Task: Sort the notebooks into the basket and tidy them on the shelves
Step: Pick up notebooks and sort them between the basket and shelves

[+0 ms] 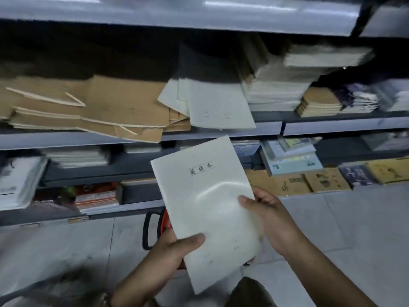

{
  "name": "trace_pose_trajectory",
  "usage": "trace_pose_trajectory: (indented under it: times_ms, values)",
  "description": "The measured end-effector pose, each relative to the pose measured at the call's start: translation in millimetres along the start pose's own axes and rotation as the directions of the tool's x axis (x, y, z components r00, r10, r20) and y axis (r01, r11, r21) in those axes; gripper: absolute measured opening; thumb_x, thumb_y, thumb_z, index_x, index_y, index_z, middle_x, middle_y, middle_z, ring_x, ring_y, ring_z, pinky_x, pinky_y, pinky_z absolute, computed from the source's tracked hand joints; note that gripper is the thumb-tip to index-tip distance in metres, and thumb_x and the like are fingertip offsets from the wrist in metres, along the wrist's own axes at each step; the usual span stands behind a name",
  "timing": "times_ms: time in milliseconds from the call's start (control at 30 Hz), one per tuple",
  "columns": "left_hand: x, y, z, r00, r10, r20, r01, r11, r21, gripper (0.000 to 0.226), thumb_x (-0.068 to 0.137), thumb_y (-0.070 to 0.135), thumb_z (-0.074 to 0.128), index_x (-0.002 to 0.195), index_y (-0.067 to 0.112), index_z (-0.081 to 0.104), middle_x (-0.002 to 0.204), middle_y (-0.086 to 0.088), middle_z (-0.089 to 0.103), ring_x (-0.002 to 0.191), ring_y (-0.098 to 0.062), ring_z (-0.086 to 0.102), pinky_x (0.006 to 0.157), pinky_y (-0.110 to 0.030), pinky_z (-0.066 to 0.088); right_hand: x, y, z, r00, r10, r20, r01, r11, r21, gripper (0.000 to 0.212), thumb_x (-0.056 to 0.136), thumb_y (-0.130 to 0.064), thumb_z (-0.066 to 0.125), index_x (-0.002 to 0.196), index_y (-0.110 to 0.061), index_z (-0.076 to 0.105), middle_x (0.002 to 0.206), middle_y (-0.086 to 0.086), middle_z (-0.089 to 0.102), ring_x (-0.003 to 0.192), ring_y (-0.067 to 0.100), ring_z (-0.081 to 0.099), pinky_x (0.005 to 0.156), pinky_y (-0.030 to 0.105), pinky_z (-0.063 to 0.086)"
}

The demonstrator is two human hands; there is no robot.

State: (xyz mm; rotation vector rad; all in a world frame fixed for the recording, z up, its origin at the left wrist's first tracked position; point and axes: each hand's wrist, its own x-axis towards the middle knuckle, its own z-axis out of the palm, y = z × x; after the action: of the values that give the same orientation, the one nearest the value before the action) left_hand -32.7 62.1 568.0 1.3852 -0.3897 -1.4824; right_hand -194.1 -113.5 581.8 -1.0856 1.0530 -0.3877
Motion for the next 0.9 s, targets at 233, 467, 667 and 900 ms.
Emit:
trace_pose_trajectory:
  times_ms: [233,467,667,900]
  values:
    - [-20.2,76.5,17.5,0.946,0.204,-0.253,-0.197,0.979,0.056,0.028,0.094,0.019,0.062,0.122,0.022,0.063,0.110,0.003,0.076,0.098,-0.016,0.073,0.085,-0.035,0.058,-36.7,-42.6,18.7,0.997,-0.055,0.058,0.050,0.996,0.076,0.051,0.074,-0.019,0.077,0.123,-0.020,0.067,0.119,0.003,0.072,0.111,0.025,0.068,0.105,0.052,0.047]
    - [12.5,172.7,-6.4,0.933,0.284,-0.223,-0.282,0.959,0.041,0.027,0.095,0.024,0.062,0.118,0.011,0.066,0.113,-0.010,0.074,0.098,-0.025,0.073,0.075,-0.036,0.061,-8.6,-101.2,37.8,0.981,-0.189,0.043,0.189,0.982,0.003,0.049,0.081,-0.006,0.073,0.126,-0.020,0.060,0.118,0.002,0.072,0.107,0.022,0.068,0.097,0.042,0.053]
    - [64.5,221.2,-12.7,0.954,0.194,-0.227,-0.216,0.973,-0.076,0.025,0.092,0.003,0.061,0.117,0.008,0.058,0.103,-0.014,0.074,0.082,-0.026,0.072,0.051,-0.022,0.057,75.8,-155.6,70.0,0.999,-0.043,-0.026,0.047,0.980,0.192,0.025,0.089,-0.001,0.068,0.109,-0.011,0.059,0.109,0.005,0.067,0.090,0.018,0.064,0.061,0.030,0.057]
    - [149.7,253.0,-44.1,0.629,0.514,-0.583,-0.234,0.840,0.489,0.037,0.090,0.000,0.061,0.124,0.003,0.045,0.105,-0.013,0.061,0.093,-0.034,0.066,0.060,-0.036,0.058,127.4,-171.0,87.6,0.998,0.051,-0.031,-0.053,0.996,-0.068,0.012,0.089,0.003,0.066,0.093,-0.004,0.057,0.094,0.020,0.068,0.056,0.017,0.060,0.041,0.020,0.048]
